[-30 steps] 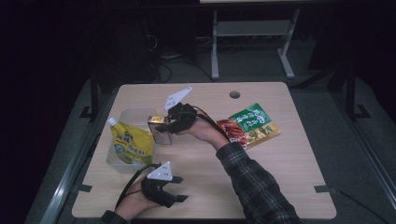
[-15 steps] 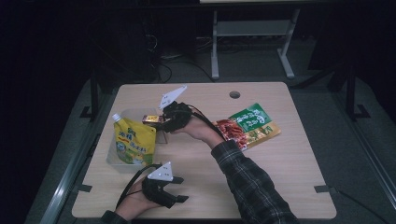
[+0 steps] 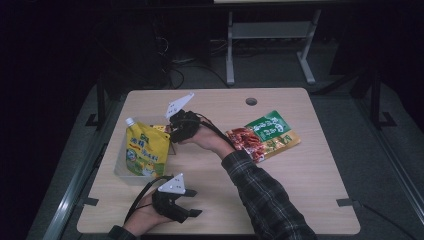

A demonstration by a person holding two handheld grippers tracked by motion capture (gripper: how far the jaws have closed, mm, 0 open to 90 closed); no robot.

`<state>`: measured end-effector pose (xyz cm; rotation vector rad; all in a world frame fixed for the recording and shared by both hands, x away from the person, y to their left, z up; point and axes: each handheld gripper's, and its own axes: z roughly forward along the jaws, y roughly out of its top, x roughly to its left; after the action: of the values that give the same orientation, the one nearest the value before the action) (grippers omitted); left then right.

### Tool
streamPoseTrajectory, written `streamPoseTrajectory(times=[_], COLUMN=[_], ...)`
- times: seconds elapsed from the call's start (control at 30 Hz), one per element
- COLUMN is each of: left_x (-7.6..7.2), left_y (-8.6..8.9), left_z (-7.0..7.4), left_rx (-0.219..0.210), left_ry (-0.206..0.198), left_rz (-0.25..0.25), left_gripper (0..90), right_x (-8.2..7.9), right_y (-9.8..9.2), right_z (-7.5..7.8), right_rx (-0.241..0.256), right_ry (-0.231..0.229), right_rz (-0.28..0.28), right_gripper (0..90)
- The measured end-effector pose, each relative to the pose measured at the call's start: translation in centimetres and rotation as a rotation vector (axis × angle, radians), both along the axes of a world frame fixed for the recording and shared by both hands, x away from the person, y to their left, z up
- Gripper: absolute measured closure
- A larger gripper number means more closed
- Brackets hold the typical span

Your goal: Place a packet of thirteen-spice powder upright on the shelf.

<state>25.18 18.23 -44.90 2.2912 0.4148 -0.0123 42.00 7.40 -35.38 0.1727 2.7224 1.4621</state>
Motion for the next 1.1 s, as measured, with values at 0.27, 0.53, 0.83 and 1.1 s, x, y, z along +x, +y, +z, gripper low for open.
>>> streamPoseTrajectory(times=[0.27, 0.53, 0.83, 1.1], left_x=[-0.2, -0.1, -0.3, -0.3], left_y=[-0.2, -0.3, -0.6, -0.6], left_z=[0.0, 0.0, -0.1, 0.0], left_rx=[-0.008, -0.004, -0.012, -0.013], left_ry=[0.007, 0.001, 0.008, 0.006], left_rz=[-0.006, -0.019, -0.018, -0.022], left_gripper=[33.4, 33.4, 33.4, 33.6], right_x=[0.4, 0.0, 0.4, -0.2], right_y=[1.2, 1.6, 2.4, 3.1], right_z=[0.2, 0.7, 0.7, 1.8], right_rx=[0.017, 0.064, 0.078, 0.109], right_ry=[-0.008, 0.003, -0.002, -0.004], right_rz=[0.005, 0.032, 0.032, 0.066], right_gripper=[67.2, 67.1, 67.1, 67.1])
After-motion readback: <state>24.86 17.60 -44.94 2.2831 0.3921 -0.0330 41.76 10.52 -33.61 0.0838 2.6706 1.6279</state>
